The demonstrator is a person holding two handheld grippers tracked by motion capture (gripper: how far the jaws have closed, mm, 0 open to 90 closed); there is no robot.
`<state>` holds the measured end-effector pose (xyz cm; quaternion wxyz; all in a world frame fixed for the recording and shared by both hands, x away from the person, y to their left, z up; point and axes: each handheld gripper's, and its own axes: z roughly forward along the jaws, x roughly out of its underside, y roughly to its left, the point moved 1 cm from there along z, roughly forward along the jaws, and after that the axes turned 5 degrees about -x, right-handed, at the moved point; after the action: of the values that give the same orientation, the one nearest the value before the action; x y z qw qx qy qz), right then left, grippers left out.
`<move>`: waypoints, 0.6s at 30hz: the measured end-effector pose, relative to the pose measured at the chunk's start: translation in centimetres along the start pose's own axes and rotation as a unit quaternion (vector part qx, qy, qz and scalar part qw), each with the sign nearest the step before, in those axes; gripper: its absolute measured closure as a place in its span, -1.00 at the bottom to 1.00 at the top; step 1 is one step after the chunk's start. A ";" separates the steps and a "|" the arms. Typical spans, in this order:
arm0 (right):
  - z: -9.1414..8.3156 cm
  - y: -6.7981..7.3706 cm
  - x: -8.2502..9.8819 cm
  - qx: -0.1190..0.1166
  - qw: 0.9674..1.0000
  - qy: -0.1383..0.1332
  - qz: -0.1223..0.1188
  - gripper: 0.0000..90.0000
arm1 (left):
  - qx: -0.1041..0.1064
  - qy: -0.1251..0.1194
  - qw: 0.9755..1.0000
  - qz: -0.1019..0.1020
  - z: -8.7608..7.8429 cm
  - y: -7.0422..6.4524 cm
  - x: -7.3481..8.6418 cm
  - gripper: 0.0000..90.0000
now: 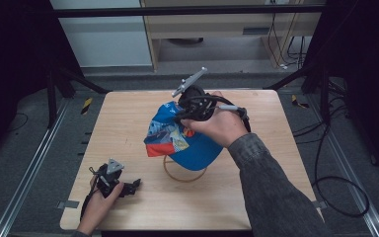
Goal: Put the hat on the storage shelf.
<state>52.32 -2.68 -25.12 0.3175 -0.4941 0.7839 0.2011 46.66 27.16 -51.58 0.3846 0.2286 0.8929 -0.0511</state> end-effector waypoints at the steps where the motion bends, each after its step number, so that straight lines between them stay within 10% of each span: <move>1: 0.0 0.0 0.0 0.000 1.000 0.000 0.000 0.77 | 0.000 0.000 1.000 0.000 0.0 0.0 0.0 -1.00; 18: -0.6 0.3 0.1 0.009 1.000 -0.006 0.003 0.27 | 0.000 -0.001 1.000 -0.001 0.0 0.0 0.0 -1.00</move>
<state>51.86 -3.00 -24.78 0.3262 -0.4877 0.7851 0.1985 46.66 27.15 -51.59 0.3852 0.2275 0.8929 -0.0518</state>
